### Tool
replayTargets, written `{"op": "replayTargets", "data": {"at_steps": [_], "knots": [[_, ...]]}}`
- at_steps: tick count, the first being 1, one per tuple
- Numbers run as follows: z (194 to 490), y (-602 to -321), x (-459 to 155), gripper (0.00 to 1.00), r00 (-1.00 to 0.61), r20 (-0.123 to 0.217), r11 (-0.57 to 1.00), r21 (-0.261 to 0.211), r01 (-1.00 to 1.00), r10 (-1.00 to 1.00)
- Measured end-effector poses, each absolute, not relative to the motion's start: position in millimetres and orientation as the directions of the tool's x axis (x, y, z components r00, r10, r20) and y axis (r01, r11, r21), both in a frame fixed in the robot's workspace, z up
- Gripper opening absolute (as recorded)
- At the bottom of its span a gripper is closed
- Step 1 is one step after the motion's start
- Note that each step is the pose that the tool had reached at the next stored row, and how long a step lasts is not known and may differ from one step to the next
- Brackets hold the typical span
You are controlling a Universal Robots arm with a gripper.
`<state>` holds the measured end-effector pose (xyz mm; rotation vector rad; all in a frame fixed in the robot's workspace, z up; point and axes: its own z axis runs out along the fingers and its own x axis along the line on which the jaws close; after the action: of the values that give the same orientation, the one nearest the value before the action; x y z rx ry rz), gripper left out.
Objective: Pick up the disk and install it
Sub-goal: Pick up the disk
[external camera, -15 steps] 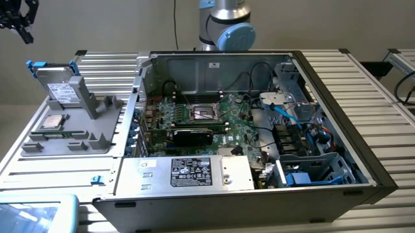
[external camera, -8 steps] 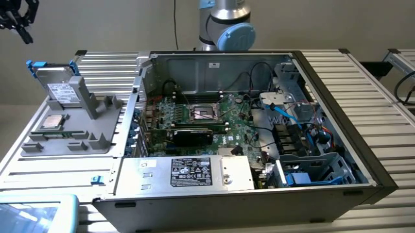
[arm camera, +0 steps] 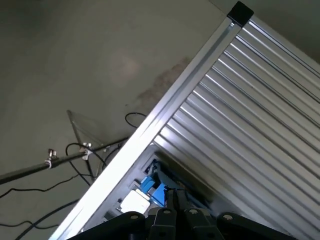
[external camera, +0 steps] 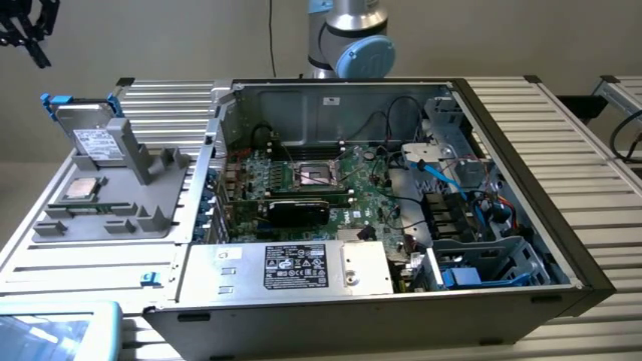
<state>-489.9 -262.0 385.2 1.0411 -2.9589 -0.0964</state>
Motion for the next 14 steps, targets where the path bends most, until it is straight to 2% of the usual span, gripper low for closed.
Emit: {"op": "replayTargets", "data": {"at_steps": [14], "knots": [[385.1, -262.0, -489.9, 0.11, -0.597, -0.016, 0.596, 0.058, -0.801, -0.802]]}}
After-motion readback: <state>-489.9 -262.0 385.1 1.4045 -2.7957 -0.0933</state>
